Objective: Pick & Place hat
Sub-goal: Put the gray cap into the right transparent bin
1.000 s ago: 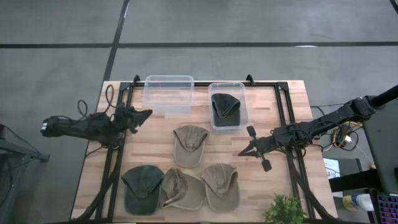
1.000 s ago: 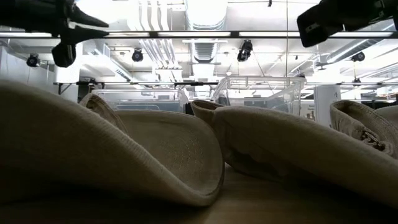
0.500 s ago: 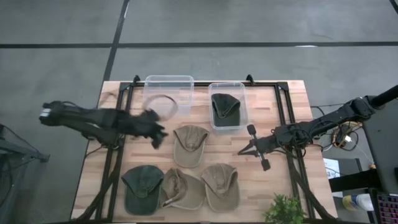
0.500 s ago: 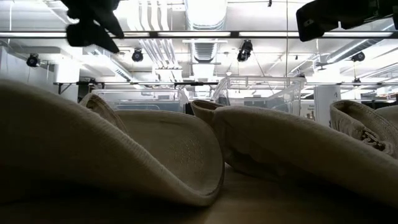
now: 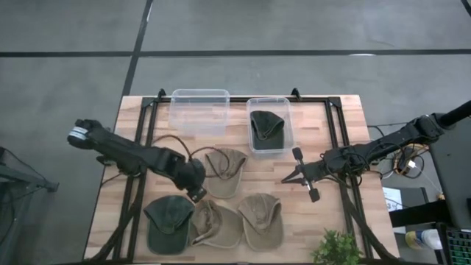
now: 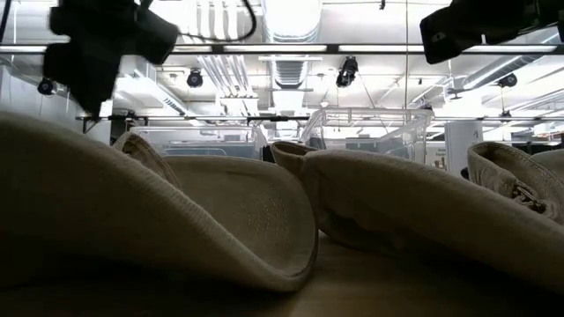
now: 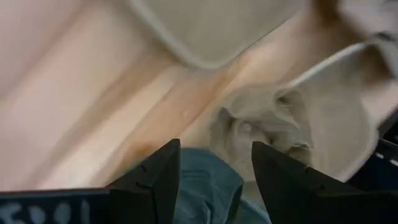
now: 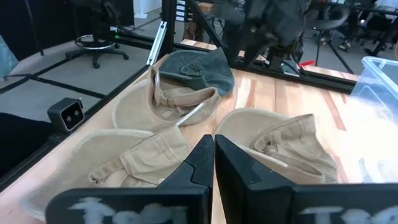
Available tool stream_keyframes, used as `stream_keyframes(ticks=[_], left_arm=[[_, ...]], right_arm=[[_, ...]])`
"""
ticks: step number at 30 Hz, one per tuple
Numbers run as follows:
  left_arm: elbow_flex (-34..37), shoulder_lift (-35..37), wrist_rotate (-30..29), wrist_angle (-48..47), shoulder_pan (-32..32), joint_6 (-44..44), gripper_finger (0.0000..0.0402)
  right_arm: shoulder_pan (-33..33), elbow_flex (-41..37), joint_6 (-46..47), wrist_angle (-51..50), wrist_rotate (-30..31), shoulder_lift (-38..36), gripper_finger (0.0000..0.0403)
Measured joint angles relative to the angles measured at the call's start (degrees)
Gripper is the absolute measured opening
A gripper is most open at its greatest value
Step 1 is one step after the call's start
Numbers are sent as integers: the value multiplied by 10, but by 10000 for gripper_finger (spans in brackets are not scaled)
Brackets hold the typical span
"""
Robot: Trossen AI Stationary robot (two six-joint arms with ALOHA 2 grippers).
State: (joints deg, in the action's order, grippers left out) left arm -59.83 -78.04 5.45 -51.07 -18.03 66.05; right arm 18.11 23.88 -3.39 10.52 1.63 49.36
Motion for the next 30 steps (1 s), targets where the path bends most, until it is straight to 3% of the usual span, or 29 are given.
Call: stream_keyframes(ticks=[4,11,21,30], left_arm=[[0,-22,43,0,-20,85,190],[-7,-72,66,9,-30,158,190],[-27,-156,149,32,-49,170,190],[-29,-204,166,33,-51,143,180]], right_arm=[[0,0,3,0,0,0,9],[0,0,5,0,0,0,9],[0,-1,10,-5,-1,2,9],[0,-1,13,-4,-1,2,9]])
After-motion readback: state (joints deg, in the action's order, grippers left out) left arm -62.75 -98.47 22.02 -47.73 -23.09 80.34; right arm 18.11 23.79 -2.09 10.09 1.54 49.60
